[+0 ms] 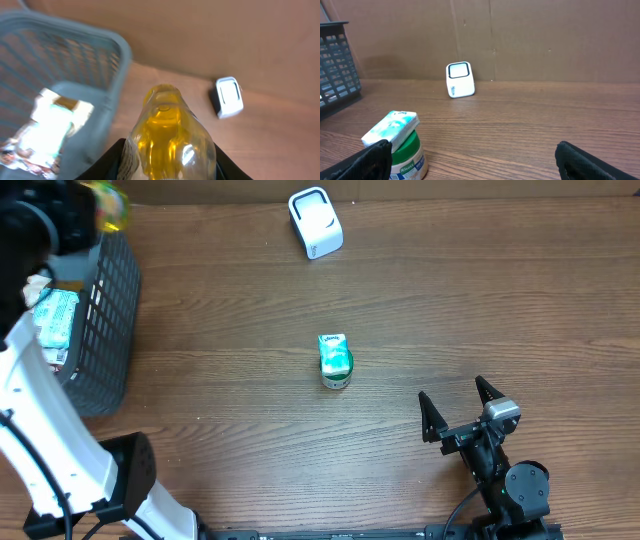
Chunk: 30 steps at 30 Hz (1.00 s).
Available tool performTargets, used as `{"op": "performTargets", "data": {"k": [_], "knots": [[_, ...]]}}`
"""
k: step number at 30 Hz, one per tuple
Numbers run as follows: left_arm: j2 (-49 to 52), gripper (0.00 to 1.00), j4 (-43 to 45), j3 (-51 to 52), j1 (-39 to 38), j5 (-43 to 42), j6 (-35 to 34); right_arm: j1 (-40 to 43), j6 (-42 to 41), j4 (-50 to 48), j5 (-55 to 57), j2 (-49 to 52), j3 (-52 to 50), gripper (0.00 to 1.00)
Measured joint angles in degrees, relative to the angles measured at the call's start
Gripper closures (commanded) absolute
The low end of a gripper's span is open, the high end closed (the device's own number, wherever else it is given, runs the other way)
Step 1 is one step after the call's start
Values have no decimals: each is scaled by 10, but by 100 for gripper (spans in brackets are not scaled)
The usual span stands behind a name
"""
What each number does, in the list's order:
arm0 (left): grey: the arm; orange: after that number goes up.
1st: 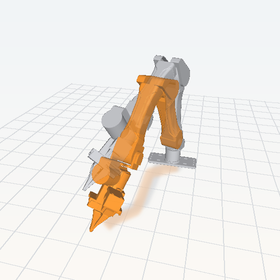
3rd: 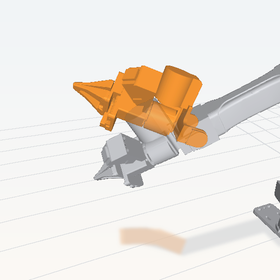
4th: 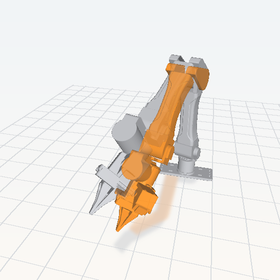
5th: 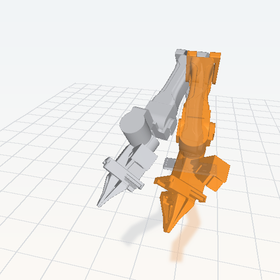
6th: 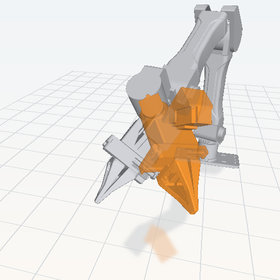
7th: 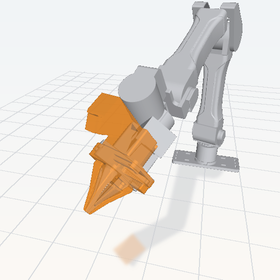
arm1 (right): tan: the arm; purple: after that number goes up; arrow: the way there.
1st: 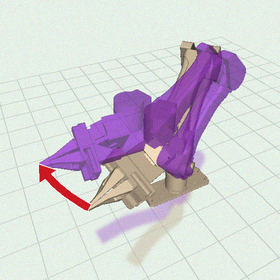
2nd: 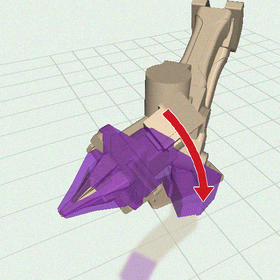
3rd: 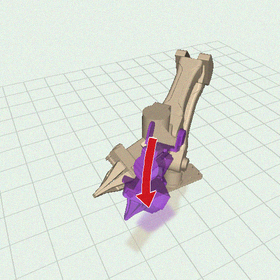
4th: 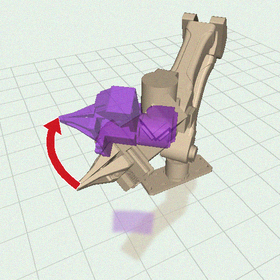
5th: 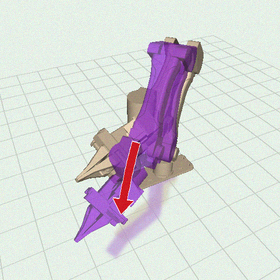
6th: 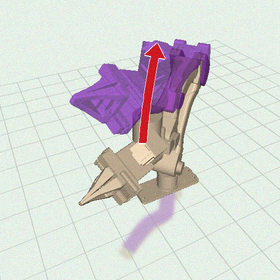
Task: Scan the item barcode
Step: 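Grasp the yellow oil bottle with the left gripper and lift it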
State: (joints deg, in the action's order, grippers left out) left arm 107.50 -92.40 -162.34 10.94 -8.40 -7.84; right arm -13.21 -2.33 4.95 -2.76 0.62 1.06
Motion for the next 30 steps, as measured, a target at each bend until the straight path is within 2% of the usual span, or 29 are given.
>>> {"op": "performTargets", "data": {"k": [11,24,30], "knots": [[15,61,-47,7,-123,0,-56,0,0,0,0,0,0,0],[15,60,-46,11,-162,0,-82,0,0,0,0,0,0,0],[15,60,-46,57,-185,2,-84,0,0,0,0,0,0,0]]}}
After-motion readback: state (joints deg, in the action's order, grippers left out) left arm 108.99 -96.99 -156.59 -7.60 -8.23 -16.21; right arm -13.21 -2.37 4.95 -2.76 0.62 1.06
